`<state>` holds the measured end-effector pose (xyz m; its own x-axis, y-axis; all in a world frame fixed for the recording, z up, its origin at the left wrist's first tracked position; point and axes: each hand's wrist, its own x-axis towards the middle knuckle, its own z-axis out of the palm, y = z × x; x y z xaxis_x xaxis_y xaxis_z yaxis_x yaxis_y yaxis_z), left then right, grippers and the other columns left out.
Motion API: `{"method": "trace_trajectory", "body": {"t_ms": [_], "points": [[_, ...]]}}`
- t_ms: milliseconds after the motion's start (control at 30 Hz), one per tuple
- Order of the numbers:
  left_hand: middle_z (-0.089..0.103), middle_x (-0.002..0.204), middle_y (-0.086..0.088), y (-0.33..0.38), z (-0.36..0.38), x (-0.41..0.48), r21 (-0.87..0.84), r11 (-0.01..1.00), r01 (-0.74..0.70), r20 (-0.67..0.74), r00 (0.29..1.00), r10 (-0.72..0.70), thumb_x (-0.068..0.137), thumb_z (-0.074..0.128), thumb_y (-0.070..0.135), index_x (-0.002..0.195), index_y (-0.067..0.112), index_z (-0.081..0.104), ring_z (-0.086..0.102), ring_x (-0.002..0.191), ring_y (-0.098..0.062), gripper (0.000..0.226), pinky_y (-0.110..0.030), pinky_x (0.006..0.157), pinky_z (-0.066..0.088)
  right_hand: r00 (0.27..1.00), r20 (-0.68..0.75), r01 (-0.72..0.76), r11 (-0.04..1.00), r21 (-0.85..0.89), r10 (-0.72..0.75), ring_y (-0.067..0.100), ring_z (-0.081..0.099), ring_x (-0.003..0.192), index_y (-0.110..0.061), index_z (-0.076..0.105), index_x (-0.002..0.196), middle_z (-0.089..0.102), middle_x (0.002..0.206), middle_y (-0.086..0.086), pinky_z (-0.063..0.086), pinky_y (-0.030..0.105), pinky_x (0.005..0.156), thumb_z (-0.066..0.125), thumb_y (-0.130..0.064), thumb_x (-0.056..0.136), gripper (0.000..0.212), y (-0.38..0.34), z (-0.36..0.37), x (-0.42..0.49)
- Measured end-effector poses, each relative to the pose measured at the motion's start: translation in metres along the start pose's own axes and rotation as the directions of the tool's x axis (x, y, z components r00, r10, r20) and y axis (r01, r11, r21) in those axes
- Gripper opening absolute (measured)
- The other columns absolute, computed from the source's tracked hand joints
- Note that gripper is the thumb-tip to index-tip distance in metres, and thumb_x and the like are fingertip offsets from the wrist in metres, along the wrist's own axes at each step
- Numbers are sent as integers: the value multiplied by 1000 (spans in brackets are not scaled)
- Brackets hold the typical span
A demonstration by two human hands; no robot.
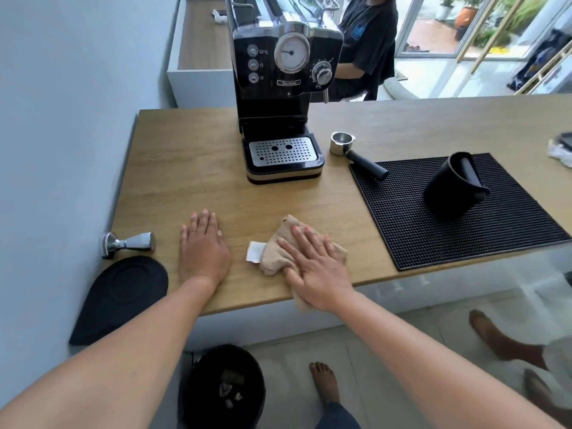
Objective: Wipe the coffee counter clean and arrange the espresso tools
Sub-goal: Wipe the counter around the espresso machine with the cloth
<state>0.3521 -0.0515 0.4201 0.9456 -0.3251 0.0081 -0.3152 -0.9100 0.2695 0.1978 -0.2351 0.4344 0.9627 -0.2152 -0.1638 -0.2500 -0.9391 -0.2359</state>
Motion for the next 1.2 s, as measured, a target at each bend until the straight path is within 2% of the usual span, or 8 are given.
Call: {"method": "trace_trajectory", "body": {"t_ms": [167,300,467,633,700,800,933,1200], "points": [[15,167,-1,0,5,2,25,1000,-5,-5,1000,5,106,21,27,158,12,22,6,155,-19,54,-39,125,1,937,-76,-343,939,-15,341,19,-13,151,-45,-4,154,-13,164,-2,-11,45,120,20,-55,96,63,67,-27,36],[14,167,-2,0,6,2,43,999,-2,-5,1000,3,106,20,28,158,12,21,6,155,-19,54,-39,126,2,902,-64,-428,904,1,427,26,-17,150,-34,-11,155,-18,164,6,-8,48,121,15,-56,97,67,45,-30,86],[15,167,-1,3,3,1,28,1000,5,14,1000,-6,106,21,26,158,13,22,5,155,-19,53,-39,126,2,988,10,-155,988,-21,155,22,-25,148,-39,-8,154,-22,162,0,-13,48,120,14,-55,97,64,-22,-11,74],[8,168,-4,-2,-5,-7,42,999,-14,77,997,11,106,23,26,159,13,17,0,155,-21,54,-41,125,0,987,42,154,988,-20,-153,13,-20,149,-45,2,154,-16,163,-10,-12,41,121,19,-56,94,64,-13,1,-1],[7,168,-8,-10,-6,-16,52,999,16,64,998,-19,106,23,28,159,12,17,-2,155,-25,56,-42,125,-2,994,38,99,995,-30,-98,10,-18,150,-49,4,153,-15,162,-14,-13,39,121,13,-60,88,66,17,-6,-9],[3,168,-11,-21,-7,-27,63,997,53,49,997,-57,107,21,31,159,9,14,-4,155,-27,57,-44,125,-5,990,24,-141,990,15,140,12,-16,151,-48,5,153,-13,164,-11,-13,40,121,18,-58,92,63,39,-21,21],[7,167,-11,-22,-4,-30,33,998,49,21,999,-50,107,22,30,158,8,18,-1,155,-26,56,-42,125,-5,957,18,-289,957,16,289,21,-20,150,-40,-1,156,-15,165,-1,-12,47,120,19,-52,95,65,6,-20,84],[13,167,-9,-26,0,-28,2,998,57,-16,998,-57,104,30,21,157,8,22,3,155,-24,55,-40,125,-1,977,80,204,978,-51,-200,19,-20,150,-38,-2,156,-15,164,-3,-15,43,120,16,-54,95,66,-91,7,71]]}}
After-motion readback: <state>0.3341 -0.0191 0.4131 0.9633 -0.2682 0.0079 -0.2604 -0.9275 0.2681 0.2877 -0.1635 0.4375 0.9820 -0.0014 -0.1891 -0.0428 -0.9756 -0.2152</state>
